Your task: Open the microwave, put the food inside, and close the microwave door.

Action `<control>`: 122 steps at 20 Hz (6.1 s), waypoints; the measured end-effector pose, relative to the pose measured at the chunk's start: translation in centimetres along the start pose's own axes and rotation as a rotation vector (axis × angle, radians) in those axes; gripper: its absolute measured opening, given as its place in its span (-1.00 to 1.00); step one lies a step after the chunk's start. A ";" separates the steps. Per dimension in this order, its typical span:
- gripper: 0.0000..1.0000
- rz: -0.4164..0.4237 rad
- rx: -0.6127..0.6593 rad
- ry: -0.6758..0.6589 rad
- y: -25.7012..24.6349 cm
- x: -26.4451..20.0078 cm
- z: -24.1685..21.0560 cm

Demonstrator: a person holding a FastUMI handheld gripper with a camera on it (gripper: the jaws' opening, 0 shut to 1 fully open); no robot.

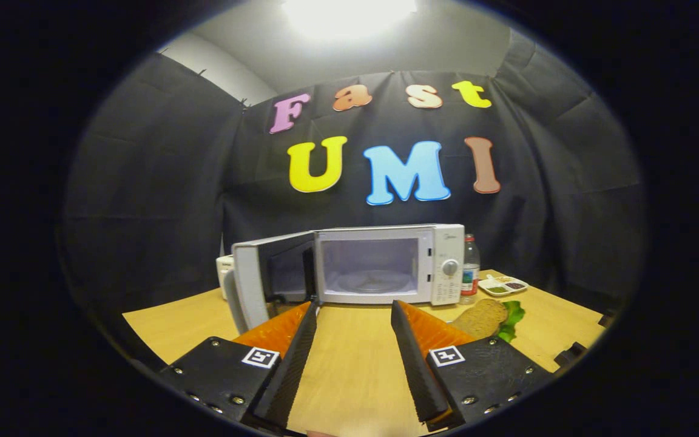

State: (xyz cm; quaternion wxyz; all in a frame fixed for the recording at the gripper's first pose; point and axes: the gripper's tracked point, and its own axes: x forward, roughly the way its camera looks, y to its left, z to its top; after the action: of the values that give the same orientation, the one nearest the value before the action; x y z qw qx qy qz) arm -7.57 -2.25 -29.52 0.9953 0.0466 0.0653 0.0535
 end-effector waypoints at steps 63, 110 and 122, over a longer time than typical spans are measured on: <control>-0.46 -0.045 0.051 0.167 2.7 40.6 -2.4; 0.41 0.682 -0.090 -0.010 21.8 0.4 7.5; -0.93 0.547 -0.092 0.118 21.0 4.6 -2.1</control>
State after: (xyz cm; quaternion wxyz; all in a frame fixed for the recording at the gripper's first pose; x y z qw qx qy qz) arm -5.39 19.20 -30.05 0.9394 0.0143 0.1058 0.3258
